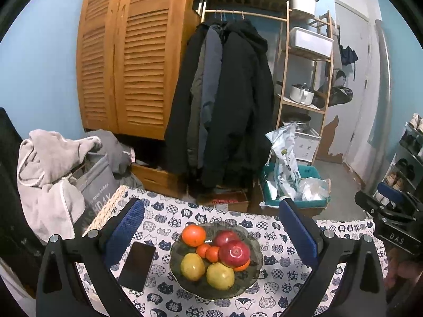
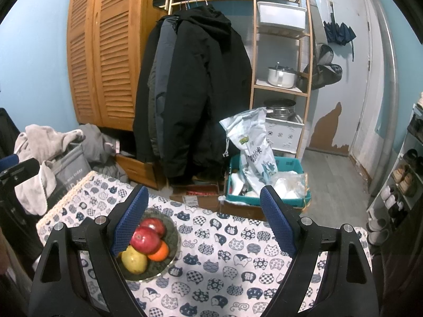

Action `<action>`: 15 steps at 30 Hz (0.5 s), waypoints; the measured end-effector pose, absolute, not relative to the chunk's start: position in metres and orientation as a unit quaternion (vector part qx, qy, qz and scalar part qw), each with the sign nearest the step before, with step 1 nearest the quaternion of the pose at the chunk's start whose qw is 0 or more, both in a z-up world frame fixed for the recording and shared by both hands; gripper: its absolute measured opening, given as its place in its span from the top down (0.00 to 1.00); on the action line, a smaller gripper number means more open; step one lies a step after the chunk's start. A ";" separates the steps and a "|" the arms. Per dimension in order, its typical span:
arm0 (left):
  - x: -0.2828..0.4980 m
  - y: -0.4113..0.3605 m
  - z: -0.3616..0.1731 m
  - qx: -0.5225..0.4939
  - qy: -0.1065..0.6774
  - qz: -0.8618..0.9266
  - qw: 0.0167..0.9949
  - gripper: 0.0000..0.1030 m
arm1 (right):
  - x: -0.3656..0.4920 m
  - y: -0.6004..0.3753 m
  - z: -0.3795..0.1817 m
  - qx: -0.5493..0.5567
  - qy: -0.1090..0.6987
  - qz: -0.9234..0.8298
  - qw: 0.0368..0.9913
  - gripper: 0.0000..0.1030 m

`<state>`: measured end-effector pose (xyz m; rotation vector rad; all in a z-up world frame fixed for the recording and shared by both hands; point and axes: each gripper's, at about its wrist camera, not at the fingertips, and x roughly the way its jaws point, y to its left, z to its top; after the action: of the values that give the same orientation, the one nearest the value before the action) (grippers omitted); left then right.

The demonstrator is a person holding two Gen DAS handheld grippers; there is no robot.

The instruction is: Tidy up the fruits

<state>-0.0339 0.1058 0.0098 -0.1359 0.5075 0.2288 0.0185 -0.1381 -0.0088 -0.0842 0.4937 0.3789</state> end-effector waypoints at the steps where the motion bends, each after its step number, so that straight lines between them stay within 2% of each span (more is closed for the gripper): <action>1: -0.033 0.106 0.009 -0.066 0.252 0.115 0.959 0.01 | 0.019 -0.138 -0.009 -0.041 0.243 0.186 0.951 0.17; 15: -0.035 0.101 0.009 -0.053 0.250 0.123 0.959 0.01 | 0.018 -0.138 -0.009 -0.042 0.243 0.187 0.951 0.17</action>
<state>-0.0349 0.1008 0.0093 -0.1068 0.5074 0.2504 0.0181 -0.1376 -0.0086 -0.0857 0.4942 0.3804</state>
